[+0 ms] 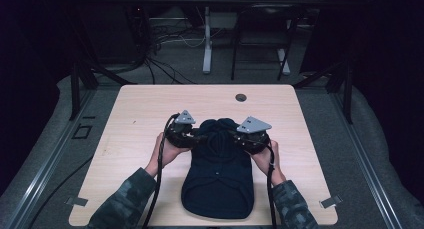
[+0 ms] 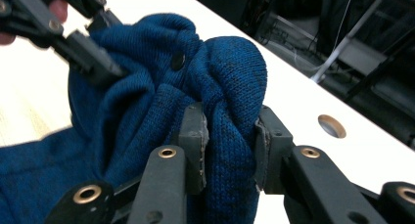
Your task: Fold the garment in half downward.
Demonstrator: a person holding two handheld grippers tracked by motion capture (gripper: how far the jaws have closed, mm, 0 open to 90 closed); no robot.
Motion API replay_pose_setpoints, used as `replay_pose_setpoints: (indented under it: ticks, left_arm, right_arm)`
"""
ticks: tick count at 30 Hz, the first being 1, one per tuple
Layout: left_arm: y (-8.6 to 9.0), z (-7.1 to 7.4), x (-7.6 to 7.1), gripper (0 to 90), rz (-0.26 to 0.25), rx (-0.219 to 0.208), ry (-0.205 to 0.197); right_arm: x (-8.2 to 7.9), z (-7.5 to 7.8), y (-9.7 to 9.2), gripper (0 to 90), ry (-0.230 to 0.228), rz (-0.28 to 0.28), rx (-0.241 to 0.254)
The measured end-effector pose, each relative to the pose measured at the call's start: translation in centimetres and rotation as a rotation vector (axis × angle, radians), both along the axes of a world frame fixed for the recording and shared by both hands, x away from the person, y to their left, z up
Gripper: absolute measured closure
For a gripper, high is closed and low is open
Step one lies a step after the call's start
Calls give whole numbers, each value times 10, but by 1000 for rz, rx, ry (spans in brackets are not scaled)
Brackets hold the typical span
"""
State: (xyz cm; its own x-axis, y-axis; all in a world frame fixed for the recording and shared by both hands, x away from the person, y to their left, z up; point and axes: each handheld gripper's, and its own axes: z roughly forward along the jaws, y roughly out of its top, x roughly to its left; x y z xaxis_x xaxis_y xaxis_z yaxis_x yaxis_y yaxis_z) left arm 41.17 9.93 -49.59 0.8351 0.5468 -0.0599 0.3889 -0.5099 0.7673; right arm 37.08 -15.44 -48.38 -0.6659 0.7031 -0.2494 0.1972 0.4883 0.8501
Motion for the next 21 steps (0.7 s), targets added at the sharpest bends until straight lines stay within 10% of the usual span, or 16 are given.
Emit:
replay_pose_setpoints:
  ticks: [7,21]
  left_arm:
    - [2,1,-5,702,8,-16,-42]
    - [-6,10,-25,734,10,12,-220]
  right_arm:
    - [-7,-2,-2,695,-40,16,3]
    - [-2,-2,-16,536,170,47,58]
